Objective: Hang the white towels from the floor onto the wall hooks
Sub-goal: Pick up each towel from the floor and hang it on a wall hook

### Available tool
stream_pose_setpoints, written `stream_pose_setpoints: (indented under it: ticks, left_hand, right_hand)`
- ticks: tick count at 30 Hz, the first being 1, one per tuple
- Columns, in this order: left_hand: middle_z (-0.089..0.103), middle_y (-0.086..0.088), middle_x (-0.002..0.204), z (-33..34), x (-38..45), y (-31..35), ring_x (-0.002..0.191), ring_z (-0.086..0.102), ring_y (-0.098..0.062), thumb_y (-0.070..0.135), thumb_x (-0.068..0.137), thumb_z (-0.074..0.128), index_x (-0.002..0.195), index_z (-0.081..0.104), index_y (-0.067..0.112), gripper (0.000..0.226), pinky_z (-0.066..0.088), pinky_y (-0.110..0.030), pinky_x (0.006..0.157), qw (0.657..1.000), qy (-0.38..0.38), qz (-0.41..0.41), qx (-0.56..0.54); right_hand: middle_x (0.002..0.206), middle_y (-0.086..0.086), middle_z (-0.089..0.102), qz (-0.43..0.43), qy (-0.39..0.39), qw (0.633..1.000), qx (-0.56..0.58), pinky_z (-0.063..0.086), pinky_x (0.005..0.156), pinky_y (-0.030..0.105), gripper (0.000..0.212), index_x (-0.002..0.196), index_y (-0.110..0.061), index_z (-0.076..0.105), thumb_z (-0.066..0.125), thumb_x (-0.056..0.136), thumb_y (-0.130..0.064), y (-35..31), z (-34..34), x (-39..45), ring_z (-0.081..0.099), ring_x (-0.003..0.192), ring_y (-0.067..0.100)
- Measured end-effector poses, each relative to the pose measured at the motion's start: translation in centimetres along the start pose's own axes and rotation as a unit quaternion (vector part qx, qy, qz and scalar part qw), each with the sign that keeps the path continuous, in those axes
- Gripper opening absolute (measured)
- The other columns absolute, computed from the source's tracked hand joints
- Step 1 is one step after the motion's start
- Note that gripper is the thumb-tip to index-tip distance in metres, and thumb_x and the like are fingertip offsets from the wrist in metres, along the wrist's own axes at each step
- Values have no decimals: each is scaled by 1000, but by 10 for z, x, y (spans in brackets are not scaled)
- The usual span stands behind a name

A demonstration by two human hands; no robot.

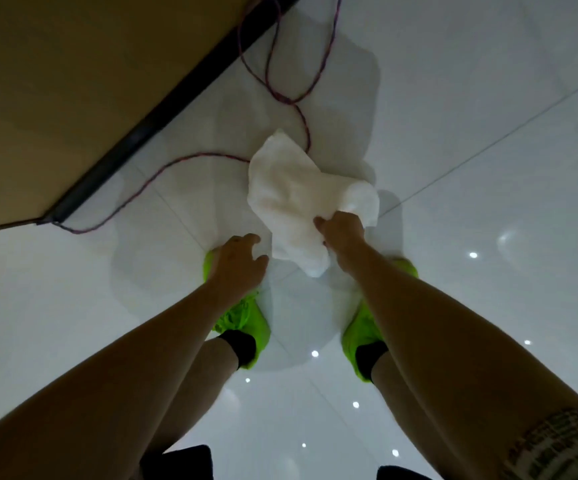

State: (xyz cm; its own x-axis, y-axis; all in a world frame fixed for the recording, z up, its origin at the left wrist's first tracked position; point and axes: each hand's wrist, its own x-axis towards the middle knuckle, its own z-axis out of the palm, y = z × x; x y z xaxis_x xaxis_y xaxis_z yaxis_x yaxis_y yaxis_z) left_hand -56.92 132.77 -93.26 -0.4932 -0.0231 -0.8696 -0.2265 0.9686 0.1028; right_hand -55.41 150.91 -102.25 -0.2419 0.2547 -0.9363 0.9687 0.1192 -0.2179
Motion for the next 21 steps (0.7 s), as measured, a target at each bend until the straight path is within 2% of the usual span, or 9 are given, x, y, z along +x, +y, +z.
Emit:
stream_pose_setpoints:
  ticks: [2, 4, 7, 9, 11, 15, 18, 19, 21]
  left_hand:
    - [53, -11, 137, -19, -33, 15, 123, 52, -28, 30, 94, 58, 138, 51, 19, 46, 39, -32, 101, 1000, 1, 13, -2]
    - [55, -11, 135, -44, -71, 35, 121, 53, -29, 31, 93, 58, 136, 52, 19, 45, 41, -34, 101, 999, 2, 37, 1]
    - [59, -10, 131, -92, -135, 72, 120, 55, -27, 32, 93, 60, 132, 56, 18, 41, 42, -32, 99, 998, 13, 60, -17]
    - [61, -9, 129, -129, -181, 98, 118, 56, -27, 30, 95, 59, 128, 58, 15, 37, 40, -28, 95, 996, 26, 75, -30]
    - [59, -10, 133, -165, -226, 127, 121, 54, -29, 35, 96, 57, 133, 53, 14, 43, 39, -30, 96, 994, 43, 84, -53]
    - [47, -9, 142, -227, -318, 190, 124, 50, -35, 57, 89, 60, 148, 31, 20, 76, 46, -44, 92, 956, 29, 36, -288]
    - [58, -6, 133, -263, -380, 245, 111, 60, -29, 42, 92, 64, 133, 49, 22, 48, 54, -39, 74, 864, -87, 80, -489]
    - [60, -8, 129, -273, -399, 266, 107, 62, -28, 33, 93, 66, 131, 52, 19, 42, 54, -36, 67, 848, -88, 105, -512]
    - [63, -10, 120, -286, -445, 310, 99, 63, -27, 23, 92, 69, 124, 59, 14, 35, 55, -34, 60, 860, -54, 182, -474]
  right_hand:
    - [117, 17, 63, 2, -4, 998, 56, 52, 96, 50, 36, 110, -2, 64, 66, 91, -32, -5, -17, -43, 60, 109, 37]
    - [96, 9, 62, 14, -4, 990, 140, 56, 87, 55, 16, 86, -11, 61, 66, 91, -25, -17, -41, -96, 64, 98, 34]
    - [81, 9, 61, 0, -13, 976, 216, 61, 62, 38, 19, 78, -14, 55, 61, 95, -19, -50, -94, -182, 68, 70, 21]
    - [104, 17, 66, -15, -40, 962, 269, 59, 73, 38, 14, 100, -7, 62, 58, 98, -20, -77, -137, -243, 68, 87, 27]
    - [116, 23, 66, -37, -55, 943, 325, 56, 88, 46, 31, 119, 0, 61, 59, 97, -22, -102, -185, -306, 66, 104, 35]
    - [115, 23, 69, -131, -66, 916, 374, 57, 85, 43, 38, 122, -1, 61, 60, 97, -30, -136, -279, -437, 67, 104, 35]
    - [115, 20, 69, -186, -12, 892, 413, 52, 96, 51, 34, 117, -3, 61, 61, 96, -30, -130, -342, -528, 67, 106, 37]
    - [113, 18, 70, -200, 24, 887, 416, 52, 95, 50, 33, 116, -4, 62, 61, 96, -30, -120, -359, -556, 67, 105, 36]
    - [111, 14, 71, -215, 98, 875, 422, 55, 92, 47, 32, 114, -4, 64, 60, 97, -31, -89, -388, -608, 68, 102, 33]
